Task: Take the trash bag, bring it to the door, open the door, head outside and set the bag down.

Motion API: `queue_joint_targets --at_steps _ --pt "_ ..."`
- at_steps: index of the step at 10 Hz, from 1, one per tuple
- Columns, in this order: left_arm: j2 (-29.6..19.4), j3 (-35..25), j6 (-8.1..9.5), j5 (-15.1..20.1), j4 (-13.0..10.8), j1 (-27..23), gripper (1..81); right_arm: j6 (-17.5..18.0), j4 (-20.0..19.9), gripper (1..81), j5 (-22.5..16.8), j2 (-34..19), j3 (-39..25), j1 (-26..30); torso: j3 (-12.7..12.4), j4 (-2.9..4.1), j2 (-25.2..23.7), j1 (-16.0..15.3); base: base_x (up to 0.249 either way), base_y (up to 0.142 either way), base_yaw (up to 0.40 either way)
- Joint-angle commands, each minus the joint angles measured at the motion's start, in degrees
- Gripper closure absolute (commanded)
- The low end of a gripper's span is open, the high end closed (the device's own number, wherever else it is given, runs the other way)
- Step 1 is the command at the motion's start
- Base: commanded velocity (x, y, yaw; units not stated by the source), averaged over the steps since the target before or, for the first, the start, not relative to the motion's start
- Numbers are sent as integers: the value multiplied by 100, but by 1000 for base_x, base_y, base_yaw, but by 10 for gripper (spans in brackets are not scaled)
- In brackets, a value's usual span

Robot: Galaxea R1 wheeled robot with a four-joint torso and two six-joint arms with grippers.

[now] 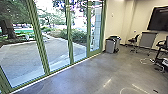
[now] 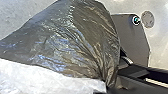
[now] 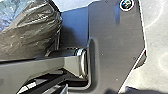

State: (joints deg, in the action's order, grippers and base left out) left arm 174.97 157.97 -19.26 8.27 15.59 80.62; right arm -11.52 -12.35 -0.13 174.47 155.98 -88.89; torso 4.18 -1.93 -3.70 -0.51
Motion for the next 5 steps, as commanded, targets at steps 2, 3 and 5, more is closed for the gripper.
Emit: queue_joint_targets --at_steps 2,3,5 --pt "12 15 -8 369 -4 -375 811 0 13 10 -365 29 -16 280 0 0 0 0 143 0 0" --pt "12 6 -16 369 -4 -375 811 1 13 10 -365 29 -16 280 0 0 0 0 143 0 0" --pt "21 6 -7 369 -4 -384 811 -8 13 10 -365 20 -16 280 0 0 0 0 143 0 0"
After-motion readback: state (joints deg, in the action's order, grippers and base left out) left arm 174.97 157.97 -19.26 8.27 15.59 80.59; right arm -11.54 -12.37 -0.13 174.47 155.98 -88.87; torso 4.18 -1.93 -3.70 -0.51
